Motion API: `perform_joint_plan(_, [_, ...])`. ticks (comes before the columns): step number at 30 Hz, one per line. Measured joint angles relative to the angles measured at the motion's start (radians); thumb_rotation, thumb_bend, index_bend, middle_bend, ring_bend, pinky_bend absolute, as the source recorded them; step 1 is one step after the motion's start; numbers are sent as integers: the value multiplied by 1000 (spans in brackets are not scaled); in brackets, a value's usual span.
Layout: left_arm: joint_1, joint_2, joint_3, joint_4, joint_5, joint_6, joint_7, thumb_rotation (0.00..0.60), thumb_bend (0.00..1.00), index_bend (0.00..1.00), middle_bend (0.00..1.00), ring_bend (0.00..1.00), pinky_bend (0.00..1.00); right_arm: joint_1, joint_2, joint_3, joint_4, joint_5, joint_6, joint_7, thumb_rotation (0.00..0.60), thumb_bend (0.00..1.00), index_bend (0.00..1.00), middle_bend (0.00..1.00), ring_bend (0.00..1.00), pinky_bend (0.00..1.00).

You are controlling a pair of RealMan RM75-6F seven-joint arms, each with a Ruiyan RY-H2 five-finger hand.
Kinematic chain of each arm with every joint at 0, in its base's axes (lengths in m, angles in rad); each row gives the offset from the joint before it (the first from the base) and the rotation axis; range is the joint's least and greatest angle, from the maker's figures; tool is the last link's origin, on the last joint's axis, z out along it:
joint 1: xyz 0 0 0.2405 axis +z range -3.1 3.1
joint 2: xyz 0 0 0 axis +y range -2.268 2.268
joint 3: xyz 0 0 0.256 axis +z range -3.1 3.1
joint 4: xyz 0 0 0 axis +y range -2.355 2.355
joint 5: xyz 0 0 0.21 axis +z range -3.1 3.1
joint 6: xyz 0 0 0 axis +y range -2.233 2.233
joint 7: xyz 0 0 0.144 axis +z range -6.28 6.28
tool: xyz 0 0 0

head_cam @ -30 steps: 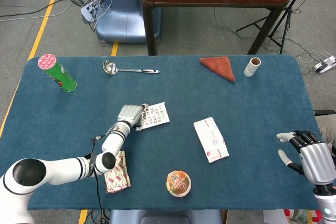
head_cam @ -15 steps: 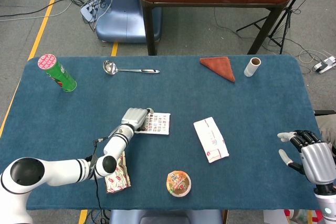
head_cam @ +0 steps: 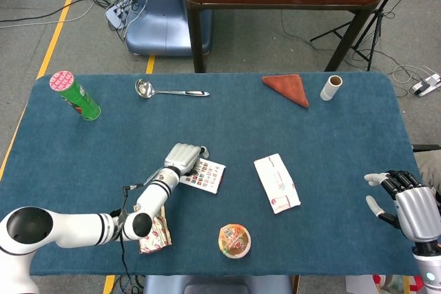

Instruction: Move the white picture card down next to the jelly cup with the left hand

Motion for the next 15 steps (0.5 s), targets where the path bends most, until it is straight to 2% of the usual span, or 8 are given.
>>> perform_joint_plan(7, [-9,-17,32,36,-32,-4,38,600,839,237,1000,968,1000,0,1,1,0,1,-1,2,600,274,395,480,355,373])
perform_joint_plan(15, [-17,-17,57,27,-64,-8,69,600,838,272,1000,969,1000,2,2,2,-1,6,-7,2,600,275,395,480,355,373])
